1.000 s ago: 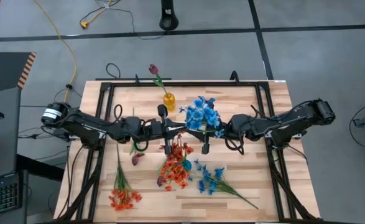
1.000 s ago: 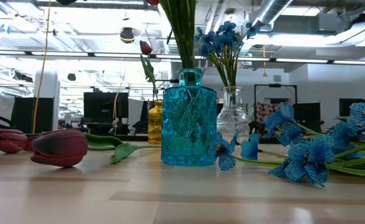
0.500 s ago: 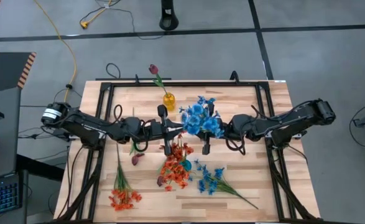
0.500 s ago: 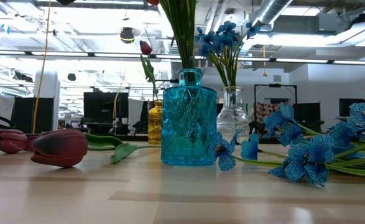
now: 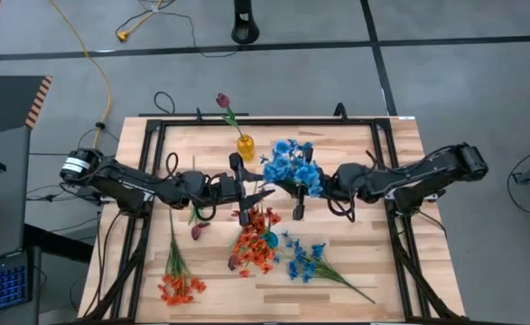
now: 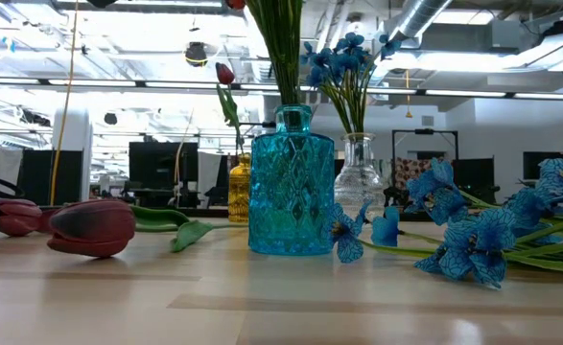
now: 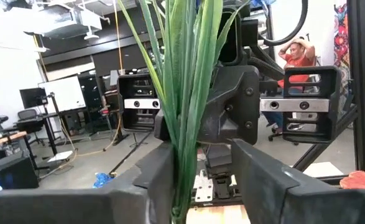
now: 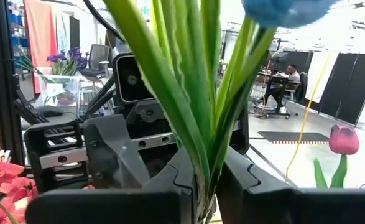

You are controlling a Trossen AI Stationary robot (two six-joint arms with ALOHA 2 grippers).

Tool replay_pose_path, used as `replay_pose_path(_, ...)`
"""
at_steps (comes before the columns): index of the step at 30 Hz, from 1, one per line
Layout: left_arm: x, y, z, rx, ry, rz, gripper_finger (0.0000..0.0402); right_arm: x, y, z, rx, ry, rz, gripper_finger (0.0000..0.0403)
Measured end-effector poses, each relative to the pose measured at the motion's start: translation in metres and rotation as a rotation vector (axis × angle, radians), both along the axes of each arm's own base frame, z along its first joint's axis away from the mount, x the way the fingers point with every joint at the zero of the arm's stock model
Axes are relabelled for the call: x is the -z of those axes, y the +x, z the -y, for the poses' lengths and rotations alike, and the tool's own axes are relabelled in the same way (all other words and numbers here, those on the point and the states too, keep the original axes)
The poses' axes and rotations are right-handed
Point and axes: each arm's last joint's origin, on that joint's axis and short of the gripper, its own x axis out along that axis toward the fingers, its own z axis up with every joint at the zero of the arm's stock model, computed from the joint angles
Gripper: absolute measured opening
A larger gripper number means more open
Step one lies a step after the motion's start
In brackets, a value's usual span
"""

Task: Sort flowers into vase by color
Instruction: Put the left blue flowers into the transparent vase

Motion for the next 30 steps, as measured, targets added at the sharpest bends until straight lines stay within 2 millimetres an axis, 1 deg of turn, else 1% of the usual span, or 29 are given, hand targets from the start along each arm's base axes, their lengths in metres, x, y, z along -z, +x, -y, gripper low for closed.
replay_pose_path(5, -0.005, -0.004, 0.000, -0.025, -0.009, 0.015, 0.0181, -0.011, -0.011, 0.002, 0.010, 0.006, 0.020, 0.0060)
replay_pose_path(11, -0.014, -0.015, 0.000, -0.073, -0.006, -0.016, 0.0203, -0.017, -0.025, 0.000, 0.026, 0.003, -0.017, 0.0054)
replay_pose_path(16, -0.021, -0.028, -0.002, -0.078, 0.005, -0.079, 0.0208, -0.026, -0.049, -0.008, 0.064, 0.002, -0.063, 0.0054)
replay_pose_path(21, -0.029, -0.046, -0.005, -0.074, -0.003, -0.148, 0.0209, -0.037, -0.079, -0.022, 0.008, 0.038, -0.076, 0.0054)
replay_pose_path(23, -0.032, -0.052, -0.006, -0.070, -0.012, -0.162, 0.0209, -0.041, -0.092, -0.027, 0.012, 0.040, -0.080, 0.0054)
replay_pose_path(26, -0.034, -0.060, -0.007, -0.066, -0.032, -0.186, 0.0209, -0.039, -0.107, -0.033, 0.069, 0.044, -0.115, 0.0053)
replay_pose_path(30, -0.035, -0.066, -0.008, -0.065, -0.042, -0.211, 0.0209, -0.026, -0.120, -0.038, 0.167, 0.059, -0.141, 0.0053)
